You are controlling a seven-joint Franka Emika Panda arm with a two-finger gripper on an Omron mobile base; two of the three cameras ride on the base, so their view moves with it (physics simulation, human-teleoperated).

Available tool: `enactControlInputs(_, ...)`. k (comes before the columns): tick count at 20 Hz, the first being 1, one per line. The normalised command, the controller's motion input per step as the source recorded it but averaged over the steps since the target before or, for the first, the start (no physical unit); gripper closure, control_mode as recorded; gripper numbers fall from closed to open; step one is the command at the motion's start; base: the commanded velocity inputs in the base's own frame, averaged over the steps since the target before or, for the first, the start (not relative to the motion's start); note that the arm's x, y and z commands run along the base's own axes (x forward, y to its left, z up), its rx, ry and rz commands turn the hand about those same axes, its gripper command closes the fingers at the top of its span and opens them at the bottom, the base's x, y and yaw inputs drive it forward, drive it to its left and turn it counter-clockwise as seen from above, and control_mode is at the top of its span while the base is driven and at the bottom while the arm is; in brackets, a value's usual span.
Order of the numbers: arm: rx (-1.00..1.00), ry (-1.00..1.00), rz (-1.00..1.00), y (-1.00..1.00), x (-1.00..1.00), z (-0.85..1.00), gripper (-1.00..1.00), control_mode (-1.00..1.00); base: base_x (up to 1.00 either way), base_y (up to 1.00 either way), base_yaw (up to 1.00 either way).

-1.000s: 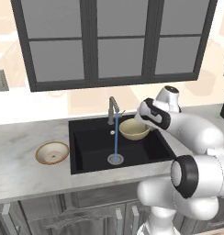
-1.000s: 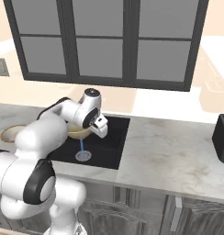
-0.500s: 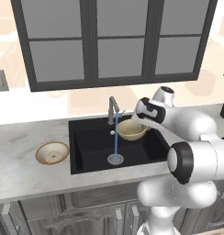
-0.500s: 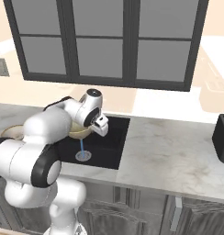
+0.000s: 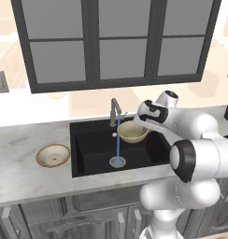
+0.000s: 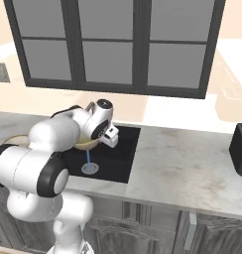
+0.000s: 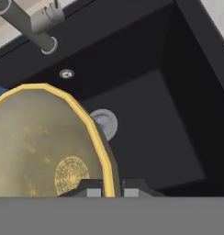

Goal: Rinse each bowl for a few seconds and place them down in the sink or on the counter.

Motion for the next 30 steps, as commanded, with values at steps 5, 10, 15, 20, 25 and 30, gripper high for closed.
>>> enactControlInputs(5, 0.05, -0.13, 0.04, 0.0, 0.01, -0.17, 1.0, -1.0, 0.0, 0.0, 0.0)
enactControlInputs(10, 0.04, -0.09, 0.03, 0.0, 0.06, -0.11, 1.0, -1.0, 0.0, 0.0, 0.0)
enactControlInputs(15, 0.03, -0.03, 0.01, 0.02, 0.15, -0.1, 1.0, -1.0, 0.0, 0.0, 0.0)
enactControlInputs(20, 0.02, -0.02, 0.0, 0.0, 0.2, -0.07, 1.0, -1.0, 0.0, 0.0, 0.0)
enactControlInputs(25, 0.02, 0.0, 0.0, 0.0, 0.22, -0.01, 1.0, -1.0, 0.0, 0.0, 0.0)
enactControlInputs(30, 0.02, 0.0, 0.0, 0.0, 0.17, -0.06, 1.0, -1.0, 0.0, 0.0, 0.0)
